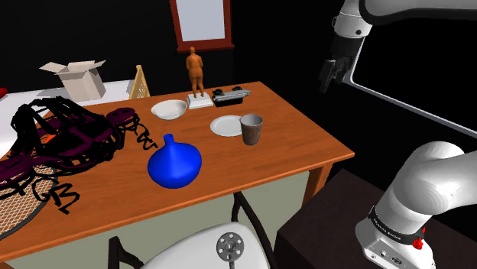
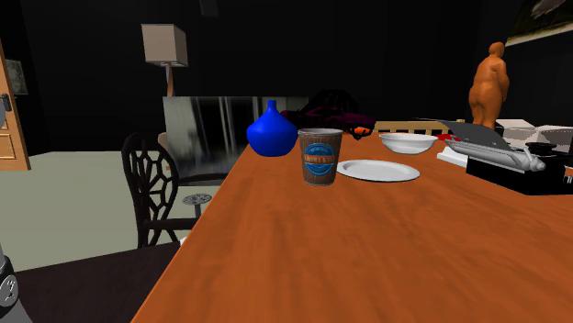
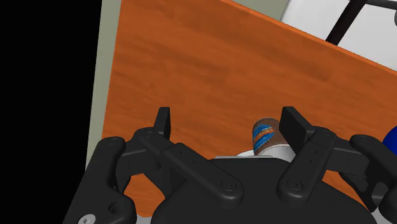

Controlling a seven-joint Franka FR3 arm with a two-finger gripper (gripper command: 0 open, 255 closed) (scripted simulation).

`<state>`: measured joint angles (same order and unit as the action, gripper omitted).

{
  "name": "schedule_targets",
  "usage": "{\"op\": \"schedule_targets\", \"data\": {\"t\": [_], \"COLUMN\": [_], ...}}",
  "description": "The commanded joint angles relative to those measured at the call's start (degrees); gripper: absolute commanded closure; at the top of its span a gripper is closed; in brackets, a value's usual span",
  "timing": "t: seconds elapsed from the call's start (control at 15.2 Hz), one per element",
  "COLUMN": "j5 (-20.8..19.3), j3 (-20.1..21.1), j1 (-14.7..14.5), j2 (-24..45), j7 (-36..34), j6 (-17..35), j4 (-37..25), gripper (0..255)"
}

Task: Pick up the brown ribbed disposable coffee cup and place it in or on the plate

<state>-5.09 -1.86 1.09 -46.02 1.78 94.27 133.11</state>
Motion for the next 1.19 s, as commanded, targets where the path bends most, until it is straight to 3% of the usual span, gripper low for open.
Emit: {"op": "schedule_targets", "data": {"t": [0.0, 0.53, 1.12], "j5": [0.00, 3.75, 8.96], "j3": [0.00, -0.41, -0.65], "j1": [0.00, -2.10, -4.69], "j2": [0.00, 13.76, 31.68], "j7": [0.00, -0.59, 0.56], "j6": [0.00, 12.72, 23.95], "j4": [0.00, -0.37, -6.43], "gripper": [0, 0, 0]}}
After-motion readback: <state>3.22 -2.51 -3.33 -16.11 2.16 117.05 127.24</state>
